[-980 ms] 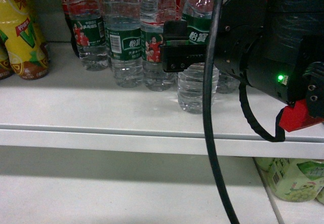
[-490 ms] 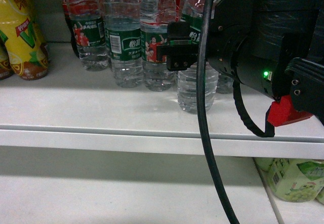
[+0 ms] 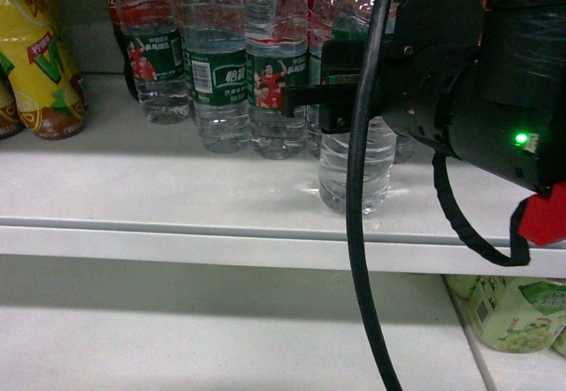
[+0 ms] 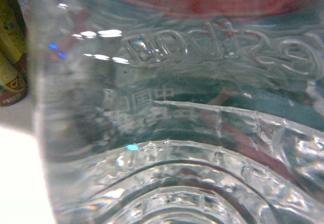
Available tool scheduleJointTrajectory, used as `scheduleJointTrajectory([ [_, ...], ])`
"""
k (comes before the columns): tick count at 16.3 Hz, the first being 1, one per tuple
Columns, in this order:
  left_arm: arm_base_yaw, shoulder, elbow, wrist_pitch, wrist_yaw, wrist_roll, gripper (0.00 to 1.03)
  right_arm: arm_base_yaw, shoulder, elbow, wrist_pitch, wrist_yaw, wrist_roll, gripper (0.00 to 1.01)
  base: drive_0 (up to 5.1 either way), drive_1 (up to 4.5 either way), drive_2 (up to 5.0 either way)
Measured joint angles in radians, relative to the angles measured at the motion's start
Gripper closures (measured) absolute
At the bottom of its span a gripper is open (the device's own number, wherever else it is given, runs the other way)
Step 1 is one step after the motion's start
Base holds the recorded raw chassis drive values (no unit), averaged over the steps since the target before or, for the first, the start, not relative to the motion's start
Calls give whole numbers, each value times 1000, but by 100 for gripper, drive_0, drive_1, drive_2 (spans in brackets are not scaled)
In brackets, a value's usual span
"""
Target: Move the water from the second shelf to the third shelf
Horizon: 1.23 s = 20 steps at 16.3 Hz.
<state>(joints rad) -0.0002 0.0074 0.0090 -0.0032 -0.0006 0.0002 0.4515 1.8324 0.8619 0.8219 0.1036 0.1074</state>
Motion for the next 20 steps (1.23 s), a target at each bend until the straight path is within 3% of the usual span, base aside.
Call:
scheduleJointTrajectory([
  [4,0,0,0,0,0,0,5,-25,-162,-179,-4,-35,0,57,0,0,0],
  [6,0,0,0,0,0,0,5,-72,-259,-267,-11,-43,0,57,0,0,0],
  [8,0,0,0,0,0,0,5,-196,-529,-476,-76,-71,-7,57,0,0,0],
  [9,0,0,0,0,0,0,5,-245,-705,-553,-143,-54,-8,57,0,0,0],
  [14,0,0,0,0,0,0,5,-344,-1038,-618,-376,-52,7,57,0,0,0],
  [20,0,0,0,0,0,0,5,-438,-1316,-618,-645,-86,69,57,0,0,0],
])
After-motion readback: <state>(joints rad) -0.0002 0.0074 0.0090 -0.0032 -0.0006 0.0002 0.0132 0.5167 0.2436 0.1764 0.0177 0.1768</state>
